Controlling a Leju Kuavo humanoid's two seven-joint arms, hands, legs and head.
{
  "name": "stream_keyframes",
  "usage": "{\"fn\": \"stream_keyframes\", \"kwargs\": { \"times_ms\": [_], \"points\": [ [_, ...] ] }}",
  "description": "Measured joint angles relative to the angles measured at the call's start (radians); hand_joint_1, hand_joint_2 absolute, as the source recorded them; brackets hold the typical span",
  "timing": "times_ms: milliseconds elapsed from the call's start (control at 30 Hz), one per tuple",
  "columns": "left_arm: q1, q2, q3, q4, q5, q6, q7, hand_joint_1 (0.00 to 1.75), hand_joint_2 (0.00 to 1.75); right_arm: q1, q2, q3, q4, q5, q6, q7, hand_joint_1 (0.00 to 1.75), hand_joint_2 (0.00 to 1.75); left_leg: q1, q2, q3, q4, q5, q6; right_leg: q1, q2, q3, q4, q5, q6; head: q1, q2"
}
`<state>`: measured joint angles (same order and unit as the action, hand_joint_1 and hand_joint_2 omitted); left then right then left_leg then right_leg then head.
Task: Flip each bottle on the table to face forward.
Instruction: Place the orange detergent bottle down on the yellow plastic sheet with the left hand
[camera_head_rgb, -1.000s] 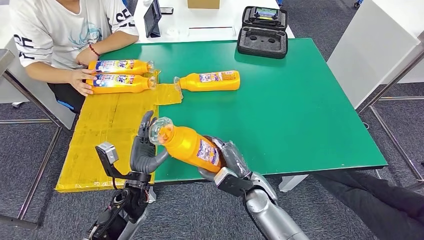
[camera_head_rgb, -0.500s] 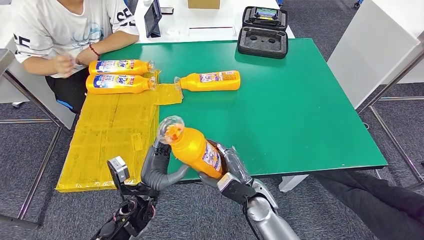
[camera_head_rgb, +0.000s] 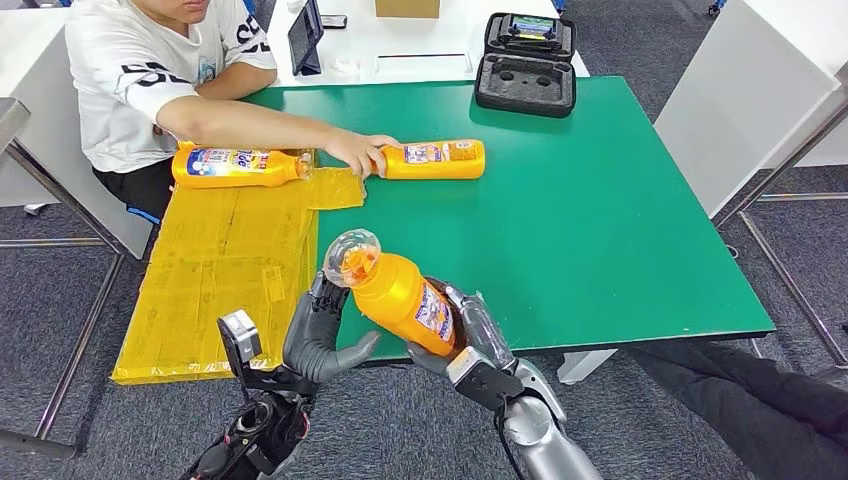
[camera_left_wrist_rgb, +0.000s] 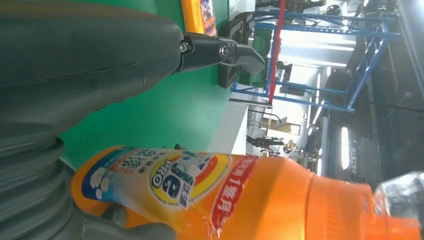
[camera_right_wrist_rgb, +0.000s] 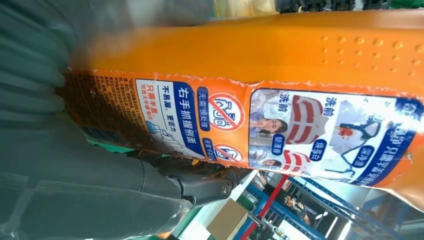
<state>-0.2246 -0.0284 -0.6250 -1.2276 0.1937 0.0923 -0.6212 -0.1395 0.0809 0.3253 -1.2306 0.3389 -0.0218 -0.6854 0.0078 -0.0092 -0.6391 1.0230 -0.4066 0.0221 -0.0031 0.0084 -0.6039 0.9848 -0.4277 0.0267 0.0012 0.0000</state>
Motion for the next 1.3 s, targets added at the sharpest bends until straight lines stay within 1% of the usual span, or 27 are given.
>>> {"fn": "stream_keyframes", "kwargs": {
  "times_ms": [100, 333, 600, 1067, 1300],
  "points": [
    [0.000, 0.000, 0.000, 0.005, -0.016, -0.014, 0.009, 0.00, 1.75, 0.005, 0.001, -0.004, -0.003, 0.009, 0.014, 0.003, 1.75, 1.75, 0.000, 0.000, 0.000, 0.000, 0.000, 0.000, 0.000, 0.000, 0.000, 0.000, 0.000, 0.000, 0.000, 0.000],
    [0.000, 0.000, -0.002, 0.018, -0.063, -0.025, 0.065, 0.00, 1.75, 0.005, 0.016, 0.004, 0.005, 0.054, 0.047, 0.020, 1.75, 1.75, 0.000, 0.000, 0.000, 0.000, 0.000, 0.000, 0.000, 0.000, 0.000, 0.000, 0.000, 0.000, 0.000, 0.000],
    [-0.001, 0.000, -0.002, 0.034, -0.066, -0.035, 0.075, 0.00, 1.75, 0.004, 0.019, 0.014, 0.017, 0.065, 0.054, 0.026, 1.75, 1.75, 0.000, 0.000, 0.000, 0.000, 0.000, 0.000, 0.000, 0.000, 0.000, 0.000, 0.000, 0.000, 0.000, 0.000],
    [0.008, 0.012, -0.004, 0.021, -0.006, -0.176, 0.091, 0.00, 1.75, -0.012, 0.023, 0.023, 0.067, 0.073, 0.066, 0.025, 1.75, 1.75, 0.000, 0.000, 0.000, 0.000, 0.000, 0.000, 0.000, 0.000, 0.000, 0.000, 0.000, 0.000, 0.000, 0.000],
    [0.010, 0.017, -0.004, 0.011, 0.004, -0.190, 0.095, 0.00, 1.75, -0.013, 0.023, 0.024, 0.086, 0.074, 0.066, 0.025, 1.75, 1.75, 0.000, 0.000, 0.000, 0.000, 0.000, 0.000, 0.000, 0.000, 0.000, 0.000, 0.000, 0.000, 0.000, 0.000]
  ]
}}
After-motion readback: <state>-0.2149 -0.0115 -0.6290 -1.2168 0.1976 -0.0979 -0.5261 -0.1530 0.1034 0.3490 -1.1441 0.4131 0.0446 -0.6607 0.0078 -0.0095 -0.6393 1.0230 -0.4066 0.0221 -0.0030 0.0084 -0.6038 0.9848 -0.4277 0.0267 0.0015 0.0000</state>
